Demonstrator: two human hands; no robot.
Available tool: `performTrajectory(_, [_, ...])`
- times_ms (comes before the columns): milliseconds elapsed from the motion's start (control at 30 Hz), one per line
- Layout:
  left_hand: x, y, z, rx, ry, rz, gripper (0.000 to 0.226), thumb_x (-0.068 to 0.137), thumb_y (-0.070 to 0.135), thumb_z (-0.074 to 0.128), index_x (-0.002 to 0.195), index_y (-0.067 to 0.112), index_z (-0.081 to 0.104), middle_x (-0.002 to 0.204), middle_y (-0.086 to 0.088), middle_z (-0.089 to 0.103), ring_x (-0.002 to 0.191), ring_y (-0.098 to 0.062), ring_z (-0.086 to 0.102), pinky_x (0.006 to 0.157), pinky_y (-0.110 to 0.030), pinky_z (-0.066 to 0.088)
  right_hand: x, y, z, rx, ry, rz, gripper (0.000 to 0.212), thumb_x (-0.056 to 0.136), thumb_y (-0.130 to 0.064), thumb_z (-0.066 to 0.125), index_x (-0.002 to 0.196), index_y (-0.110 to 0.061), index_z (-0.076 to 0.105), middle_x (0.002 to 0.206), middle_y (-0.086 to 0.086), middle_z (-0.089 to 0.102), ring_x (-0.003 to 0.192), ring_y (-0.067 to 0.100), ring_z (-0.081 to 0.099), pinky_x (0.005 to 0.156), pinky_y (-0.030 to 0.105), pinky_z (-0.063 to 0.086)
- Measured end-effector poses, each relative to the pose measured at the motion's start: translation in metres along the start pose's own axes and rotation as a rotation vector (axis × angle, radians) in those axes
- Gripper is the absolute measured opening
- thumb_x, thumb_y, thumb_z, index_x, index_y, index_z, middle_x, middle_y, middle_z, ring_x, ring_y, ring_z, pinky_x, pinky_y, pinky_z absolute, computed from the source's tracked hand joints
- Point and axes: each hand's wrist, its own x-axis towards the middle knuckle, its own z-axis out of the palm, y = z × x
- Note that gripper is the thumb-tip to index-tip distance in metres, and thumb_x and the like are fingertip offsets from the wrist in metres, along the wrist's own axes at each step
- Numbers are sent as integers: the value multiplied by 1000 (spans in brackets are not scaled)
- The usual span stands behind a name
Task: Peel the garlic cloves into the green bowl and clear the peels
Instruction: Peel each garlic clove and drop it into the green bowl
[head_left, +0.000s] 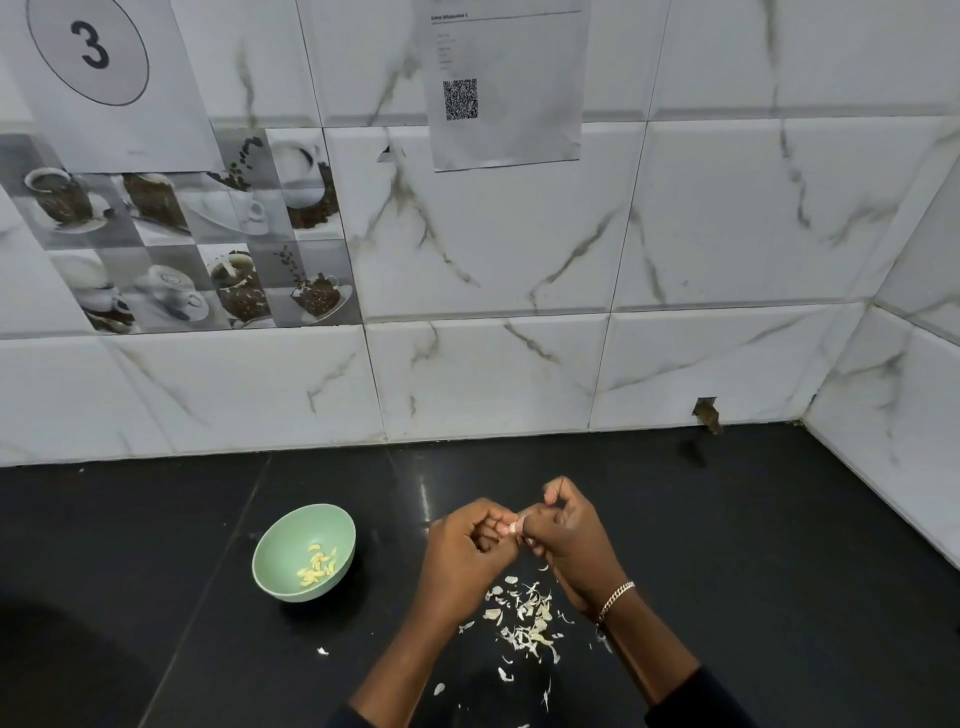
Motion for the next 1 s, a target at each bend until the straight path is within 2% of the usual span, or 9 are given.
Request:
performTrajectory(167, [1, -6, -3, 89, -2, 25, 24, 78, 0, 72, 84, 23, 73, 77, 4, 70, 69, -9, 64, 64, -19, 51, 0, 1, -1, 87, -1, 28, 37, 75, 1, 61, 95, -15, 34, 73, 16, 60, 56, 14, 46, 49, 23, 37])
performTrajectory(333, [-1, -10, -2, -29, -47, -38, 23, 81, -1, 74, 92, 19, 74, 82, -1, 74, 76, -15, 69, 69, -24, 55, 1, -3, -5, 136, -21, 89, 20, 84, 3, 60, 86, -10, 45, 71, 18, 56, 52, 17, 53, 50, 26, 37])
performTrajectory(433, [1, -11, -4, -247, -72, -135, 20, 84, -2, 76, 102, 7, 73, 86, -12, 77, 83, -25, 74, 76, -28, 58, 2, 0, -10, -15, 27, 115, 16, 95, 4, 51, 84, -1, 61, 72, 18, 58, 54, 16, 53, 50, 26, 41])
performTrajectory(500, [2, -12, -5, -367, -68, -189, 21, 86, 0, 75, 107, 2, 72, 92, -18, 76, 89, -33, 75, 79, -31, 59, 2, 5, -14, -139, 39, 105, 13, 93, 1, 57, 88, 2, 68, 68, 13, 61, 55, 16, 53, 50, 25, 43])
performTrajectory(600, [2, -16, -6, -440, -57, -248, 23, 88, 3, 71, 111, 3, 73, 94, -21, 76, 86, -28, 73, 81, -31, 57, 1, 12, -18, -313, 22, 30, 7, 86, 1, 69, 88, -3, 75, 66, 8, 65, 59, 16, 55, 54, 26, 47])
performTrajectory(700, [3, -23, -6, -399, -62, -262, 22, 92, 2, 67, 112, 6, 74, 90, -21, 76, 81, -21, 70, 80, -31, 55, 0, 13, -20, -472, 32, -88, 13, 83, -3, 74, 86, -15, 77, 70, -2, 68, 61, 15, 60, 61, 30, 50])
performTrajectory(767, [3, -26, -6, -333, -69, -249, 21, 94, 3, 65, 112, 8, 75, 87, -18, 76, 76, -16, 69, 78, -30, 55, -1, 12, -19, -609, 14, -184, 10, 86, -12, 75, 89, -20, 77, 79, -7, 71, 68, 9, 65, 66, 23, 52])
performTrajectory(833, [3, -27, -6, -261, -79, -235, 21, 95, 4, 64, 111, 10, 76, 84, -15, 76, 75, -15, 68, 78, -29, 56, -2, 12, -18, -757, -13, -297, 6, 87, -16, 74, 92, -19, 76, 84, -9, 70, 75, 8, 66, 67, 15, 49])
performTrajectory(1000, [5, -31, -3, -121, -95, -180, 18, 95, 7, 66, 108, 13, 77, 81, -8, 76, 74, -15, 70, 76, -28, 57, -1, 19, -19, -928, -24, -349, 6, 87, -23, 71, 89, -20, 75, 79, -9, 68, 73, 7, 63, 64, 17, 48])
